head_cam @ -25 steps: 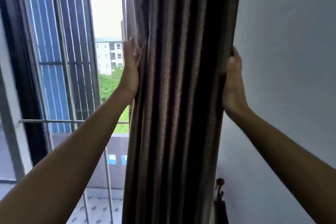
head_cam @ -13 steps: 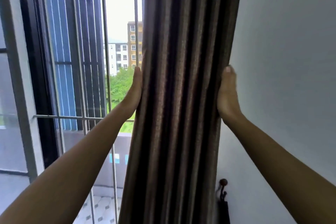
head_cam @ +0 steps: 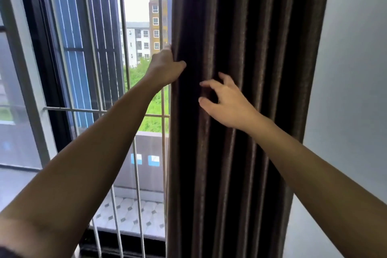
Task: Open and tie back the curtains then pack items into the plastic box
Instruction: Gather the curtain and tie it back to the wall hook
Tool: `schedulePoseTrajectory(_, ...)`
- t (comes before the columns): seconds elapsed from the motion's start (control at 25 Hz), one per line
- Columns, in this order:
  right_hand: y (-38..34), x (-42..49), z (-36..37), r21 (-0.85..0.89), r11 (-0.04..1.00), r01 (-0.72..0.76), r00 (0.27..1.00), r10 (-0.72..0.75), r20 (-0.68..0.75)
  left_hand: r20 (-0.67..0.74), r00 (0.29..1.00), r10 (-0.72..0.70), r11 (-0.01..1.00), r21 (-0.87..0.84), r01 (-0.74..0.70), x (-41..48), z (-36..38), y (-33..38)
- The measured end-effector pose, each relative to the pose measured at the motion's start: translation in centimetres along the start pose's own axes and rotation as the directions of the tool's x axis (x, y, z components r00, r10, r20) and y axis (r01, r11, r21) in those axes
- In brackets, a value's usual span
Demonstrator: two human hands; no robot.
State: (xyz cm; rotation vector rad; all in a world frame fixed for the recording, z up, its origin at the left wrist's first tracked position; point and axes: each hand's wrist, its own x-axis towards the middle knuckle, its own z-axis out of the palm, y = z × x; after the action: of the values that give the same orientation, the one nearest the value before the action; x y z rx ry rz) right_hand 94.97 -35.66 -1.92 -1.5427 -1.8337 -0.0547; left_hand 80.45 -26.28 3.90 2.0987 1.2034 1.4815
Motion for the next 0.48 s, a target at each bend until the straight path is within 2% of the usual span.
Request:
schedulePoseTrajectory(0.12,2.0,-2.2,3.3,-0.025,0.997,-0.076,0.991,0.078,0.104,0.222,0.974,-0.042,0.999,-0.025,0.048,-1.9,2.1,-2.1)
schedulePoseTrajectory(0.24,4.6,-5.3,6.2,-0.047,0.995,-0.083,0.993,0.087,0.079,0.453,0.890,-0.043,0.998,-0.012,0.054,-3.5,4.0,-3.3)
schedulePoseTrajectory(0.32,6.0,-7.7,7.9,-0.055,0.992,-0.112,0.990,0.116,0.081,0.524,0.851,-0.036,0.999,-0.011,0.049,-4.3,5.2,-3.4)
schedulePoseTrajectory(0.48,7.7,-12.0,11.1,-0.077,0.982,-0.173,0.967,0.184,0.175,0.578,0.816,-0.012,1.000,0.017,0.002,-6.1,7.7,-3.3)
